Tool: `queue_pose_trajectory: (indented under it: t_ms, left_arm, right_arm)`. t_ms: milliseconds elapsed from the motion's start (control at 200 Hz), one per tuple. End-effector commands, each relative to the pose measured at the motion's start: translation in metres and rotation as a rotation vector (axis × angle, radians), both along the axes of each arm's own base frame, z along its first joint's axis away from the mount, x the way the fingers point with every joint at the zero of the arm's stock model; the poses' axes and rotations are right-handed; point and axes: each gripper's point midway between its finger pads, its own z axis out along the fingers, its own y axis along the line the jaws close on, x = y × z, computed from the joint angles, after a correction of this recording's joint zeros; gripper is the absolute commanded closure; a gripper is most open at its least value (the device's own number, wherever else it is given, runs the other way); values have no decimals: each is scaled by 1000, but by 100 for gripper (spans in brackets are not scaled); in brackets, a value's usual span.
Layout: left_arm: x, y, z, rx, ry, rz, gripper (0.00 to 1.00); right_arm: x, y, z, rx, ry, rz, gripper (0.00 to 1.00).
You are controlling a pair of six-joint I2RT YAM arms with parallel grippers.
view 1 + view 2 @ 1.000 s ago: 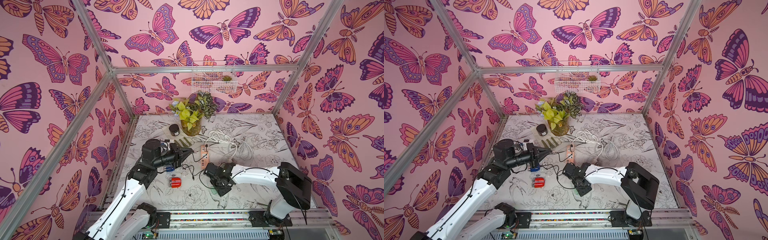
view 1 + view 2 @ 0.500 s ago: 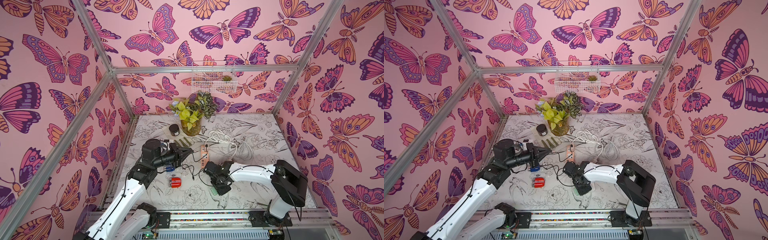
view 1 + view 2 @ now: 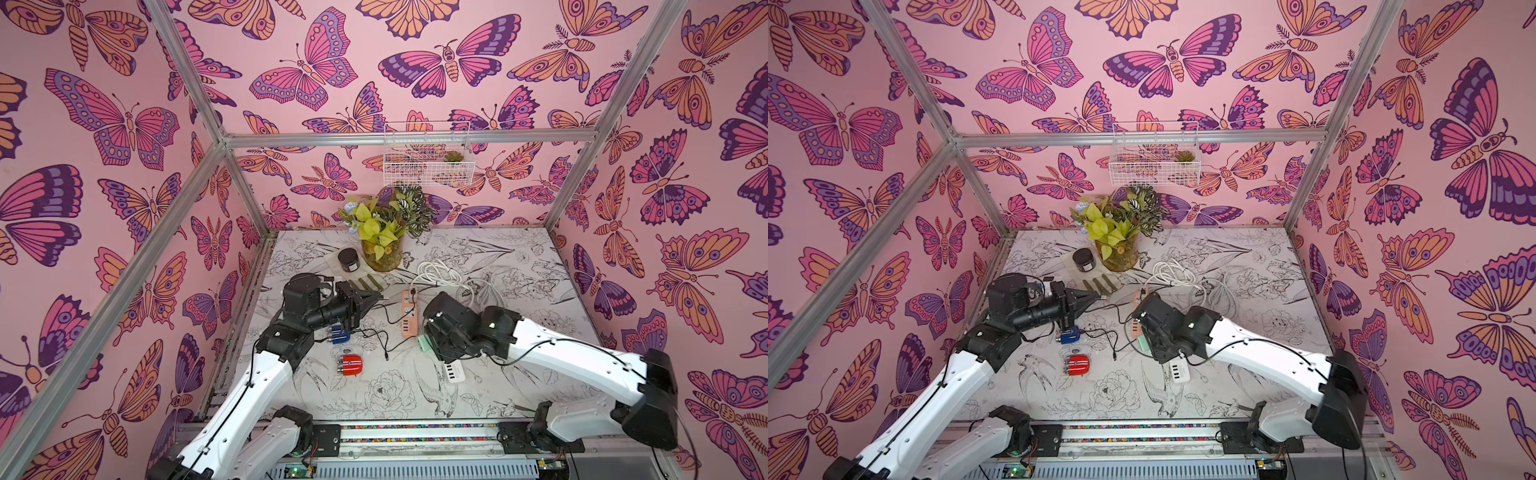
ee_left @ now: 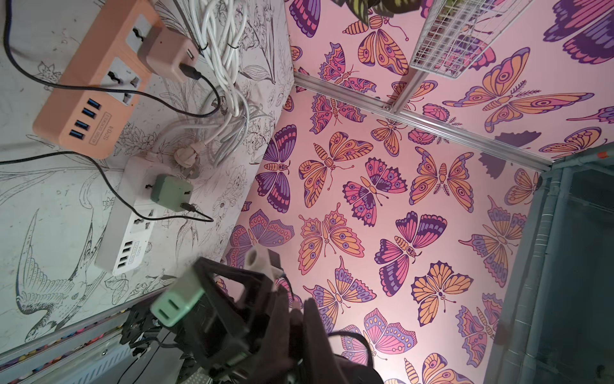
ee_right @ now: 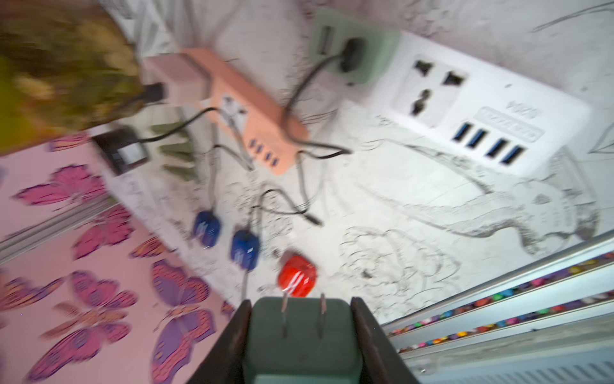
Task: Charge the electric shaver
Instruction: Pick up the plug from the center of the board, then insert the charging cable into the plug.
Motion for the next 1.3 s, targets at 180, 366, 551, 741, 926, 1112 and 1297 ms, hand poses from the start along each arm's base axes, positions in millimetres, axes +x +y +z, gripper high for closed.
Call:
queue_pose_trajectory:
  t_ms: [180,366,551,741,926,1112,1297]
  left_arm:
    - [29,5,45,-7,-145,83,100]
    - [44,9,64,13,-231,183,100]
    - [52,-8,68,15,-301,258,100]
    - [65,-29,63,4,-340,264,100]
    - [74,-39,62,32,-373,260,100]
    - [76,-42,47,55,-347,258,100]
    - [76,-48,45,58,-341,252,100]
  right_arm:
    - [94,-8,78,399,-377,-274,95]
    - [135,-8,110,516,-487,-200,99]
    - [159,0,135,649,-584,-204,100]
    - [168,16,136,704,-575,-173,100]
    - [171,18,127,689,-555,-175,100]
    - [174,22,123,690,-547,-172,100]
    - [178,25,122,693,-555,-170,100]
